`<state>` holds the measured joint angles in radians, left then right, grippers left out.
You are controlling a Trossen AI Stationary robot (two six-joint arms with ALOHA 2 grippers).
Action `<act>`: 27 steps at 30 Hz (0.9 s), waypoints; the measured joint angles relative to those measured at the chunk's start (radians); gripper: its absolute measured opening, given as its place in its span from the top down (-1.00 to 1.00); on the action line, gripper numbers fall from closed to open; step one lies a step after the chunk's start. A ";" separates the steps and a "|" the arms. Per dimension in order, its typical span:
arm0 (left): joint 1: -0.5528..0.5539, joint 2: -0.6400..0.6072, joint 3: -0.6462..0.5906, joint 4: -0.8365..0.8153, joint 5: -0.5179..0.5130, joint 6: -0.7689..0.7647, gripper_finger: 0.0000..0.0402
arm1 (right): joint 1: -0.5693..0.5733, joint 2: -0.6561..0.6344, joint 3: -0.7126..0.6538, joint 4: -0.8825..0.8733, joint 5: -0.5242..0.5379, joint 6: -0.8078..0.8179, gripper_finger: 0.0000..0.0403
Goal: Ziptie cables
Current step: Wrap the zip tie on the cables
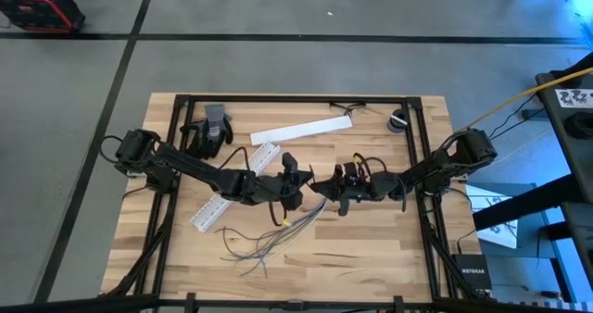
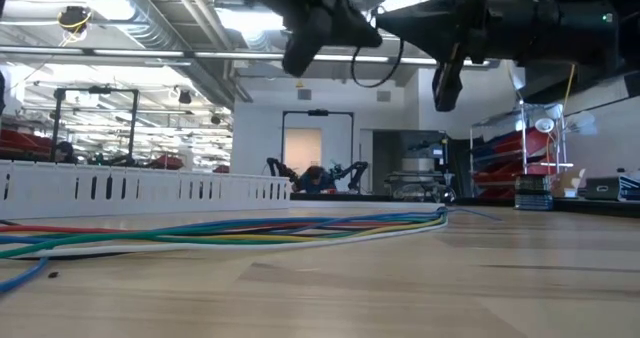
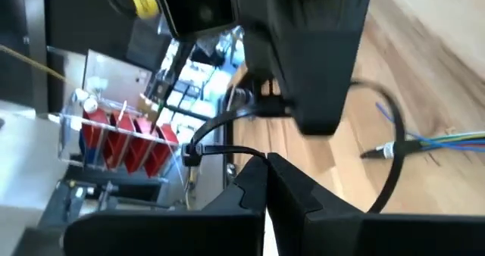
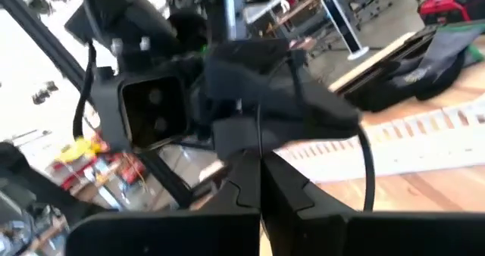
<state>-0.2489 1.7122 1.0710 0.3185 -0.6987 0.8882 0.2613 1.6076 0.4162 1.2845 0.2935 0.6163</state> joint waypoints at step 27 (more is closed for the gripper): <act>-0.035 -0.001 0.000 0.040 -0.030 -0.160 1.00 | 0.000 -0.042 0.001 -0.202 -0.081 -0.431 -0.05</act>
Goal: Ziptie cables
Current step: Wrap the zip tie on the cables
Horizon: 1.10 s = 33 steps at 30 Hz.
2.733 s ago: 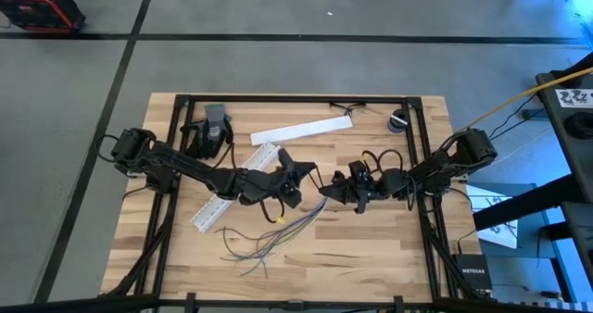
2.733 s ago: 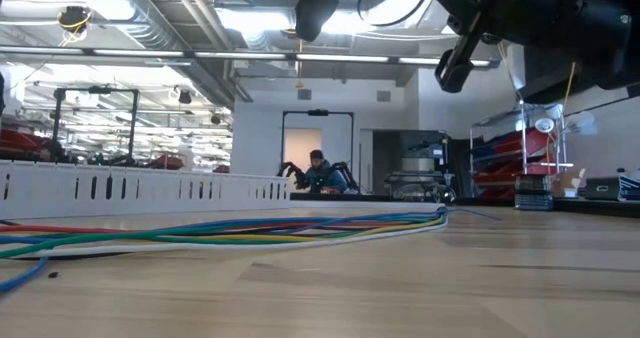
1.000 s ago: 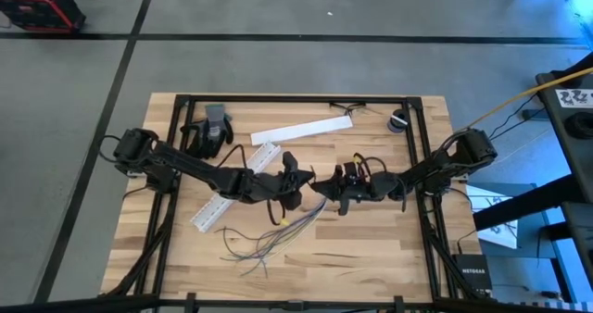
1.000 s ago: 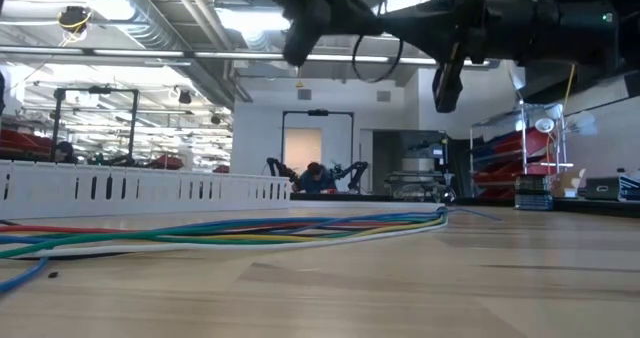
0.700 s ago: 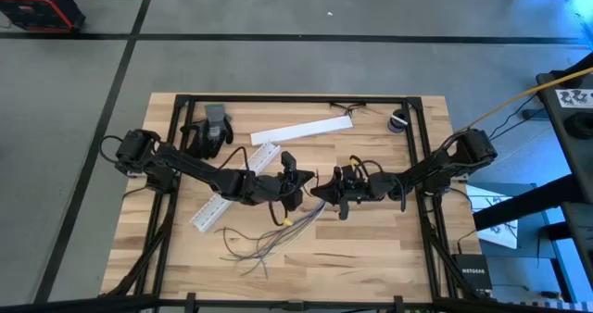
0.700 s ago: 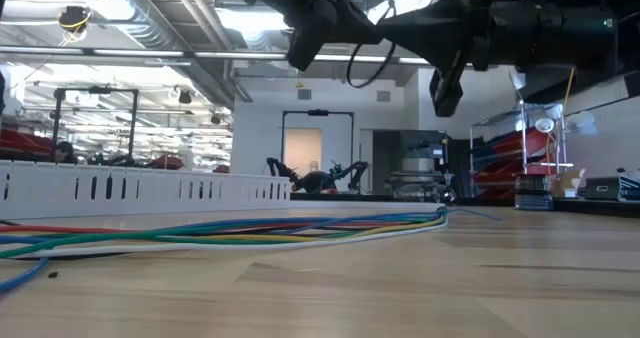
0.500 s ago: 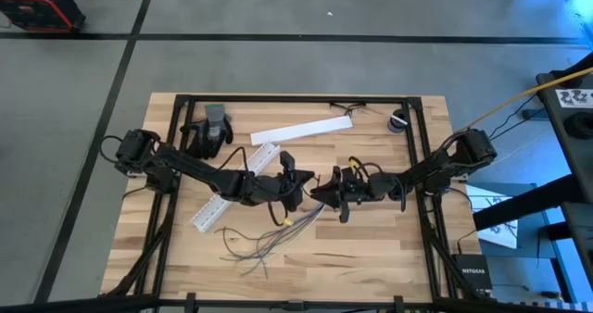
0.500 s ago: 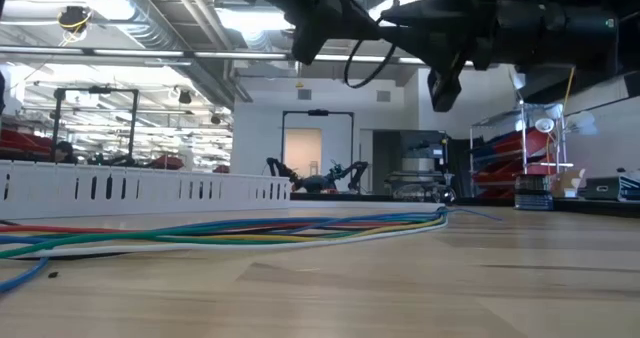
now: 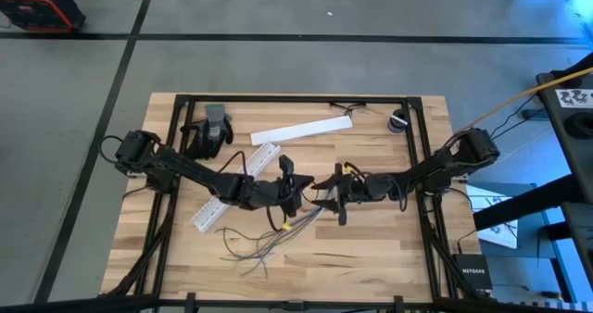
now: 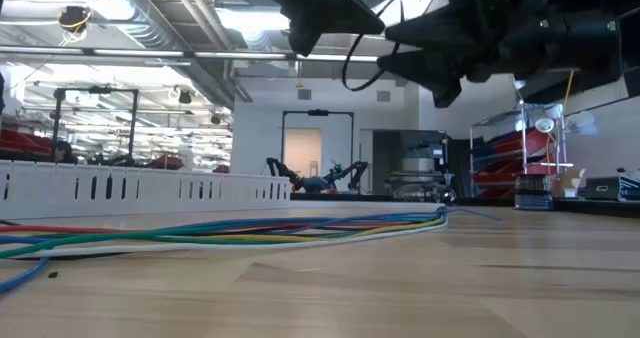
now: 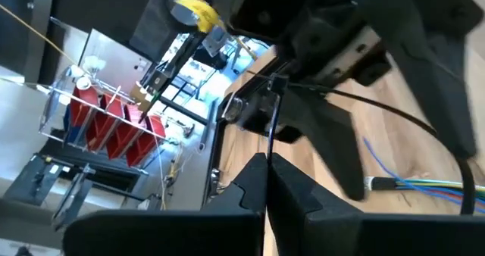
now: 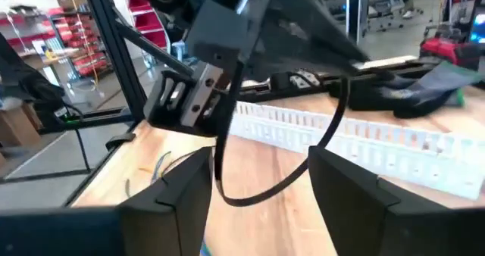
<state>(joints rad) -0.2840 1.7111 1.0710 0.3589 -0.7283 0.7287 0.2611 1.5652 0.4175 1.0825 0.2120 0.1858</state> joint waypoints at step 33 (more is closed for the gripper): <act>-0.004 -0.001 0.000 -0.004 -0.001 -0.033 1.00 | -0.174 -0.382 0.180 -0.679 -0.390 -0.167 0.05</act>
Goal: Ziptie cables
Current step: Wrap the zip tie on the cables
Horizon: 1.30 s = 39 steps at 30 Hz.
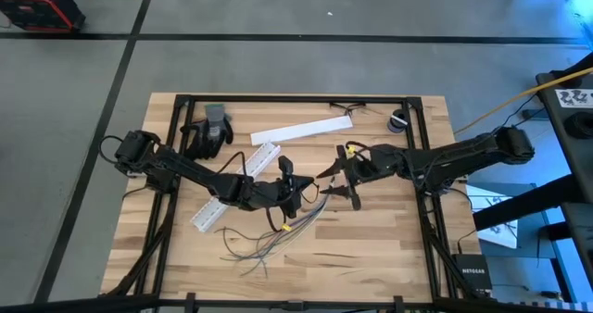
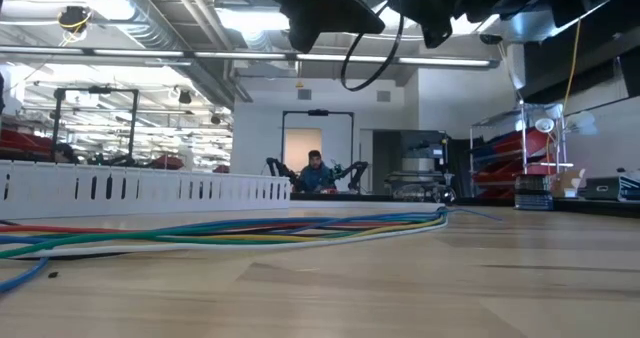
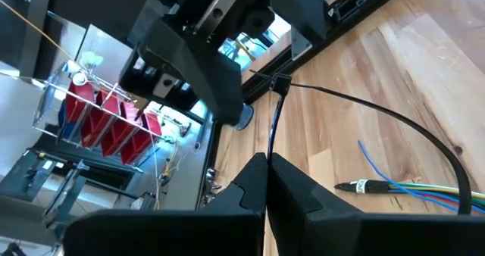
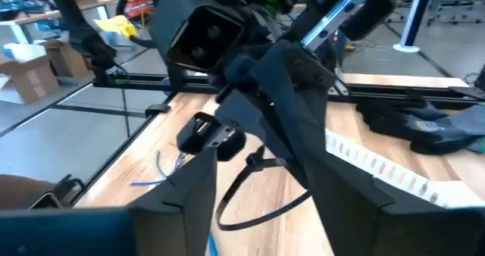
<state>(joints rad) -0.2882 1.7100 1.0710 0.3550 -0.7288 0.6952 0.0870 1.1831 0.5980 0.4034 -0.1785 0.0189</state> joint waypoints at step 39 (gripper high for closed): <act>0.014 -0.001 0.000 0.073 0.000 -0.133 1.00 | -0.017 -0.162 -0.154 -0.214 0.449 -0.182 0.13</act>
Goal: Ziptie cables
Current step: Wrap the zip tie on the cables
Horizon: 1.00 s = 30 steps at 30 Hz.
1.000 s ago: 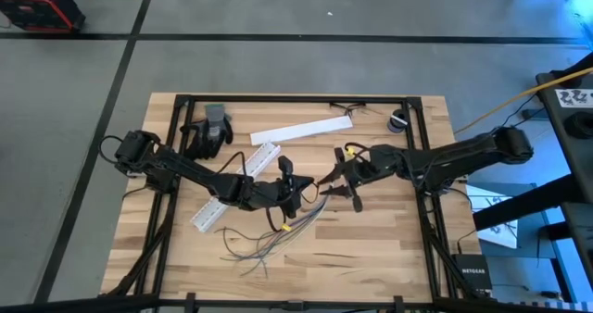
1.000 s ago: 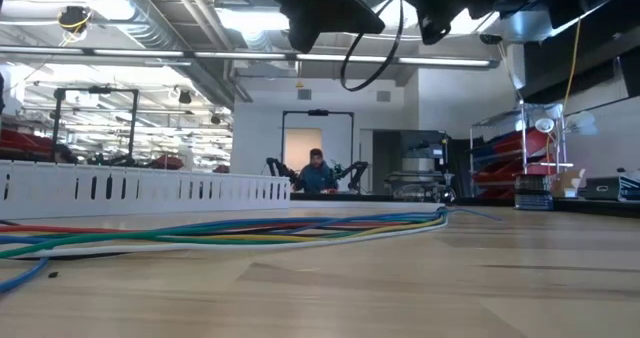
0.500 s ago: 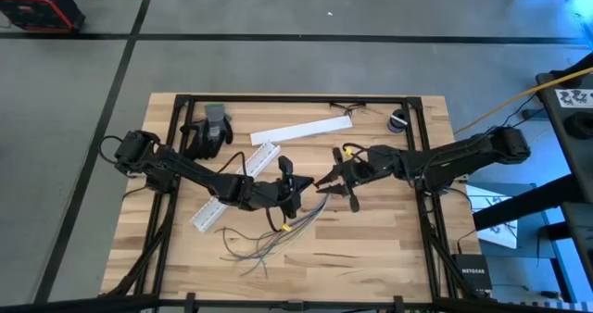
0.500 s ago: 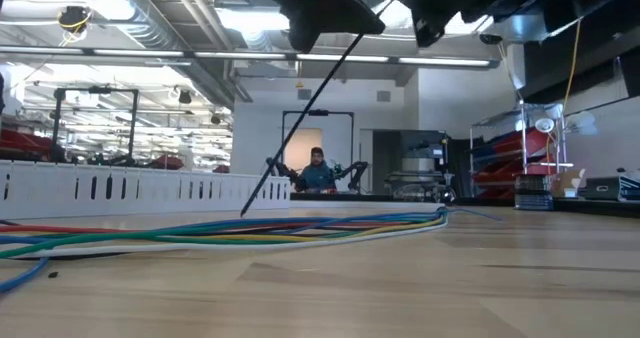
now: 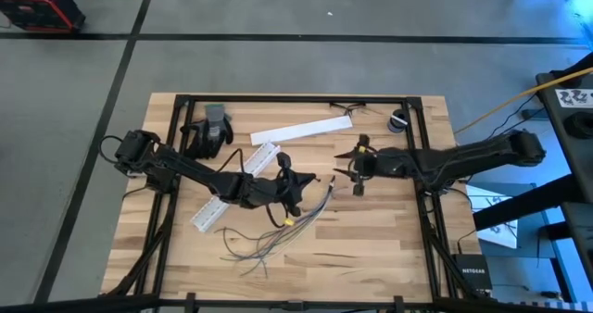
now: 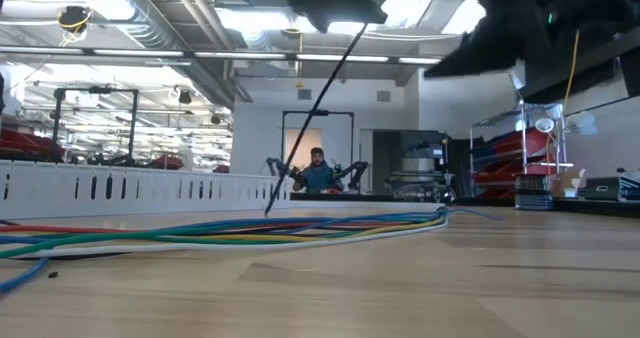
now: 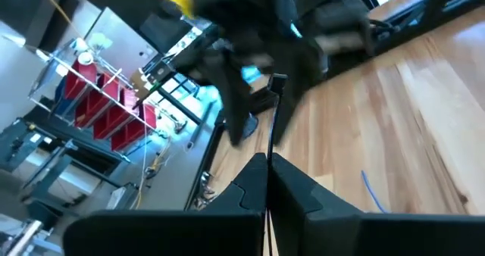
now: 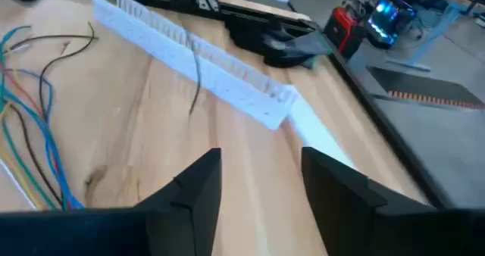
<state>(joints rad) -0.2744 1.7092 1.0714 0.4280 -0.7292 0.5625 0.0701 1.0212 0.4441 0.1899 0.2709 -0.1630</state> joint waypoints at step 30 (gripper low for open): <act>-0.027 0.002 0.000 0.020 0.002 -0.071 1.00 | -0.111 1.014 0.250 0.858 -0.134 -0.364 0.09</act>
<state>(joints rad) -0.3012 1.7111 1.0710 0.4482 -0.7268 0.4917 -0.0413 2.0350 0.6945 1.0479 0.1374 -0.5274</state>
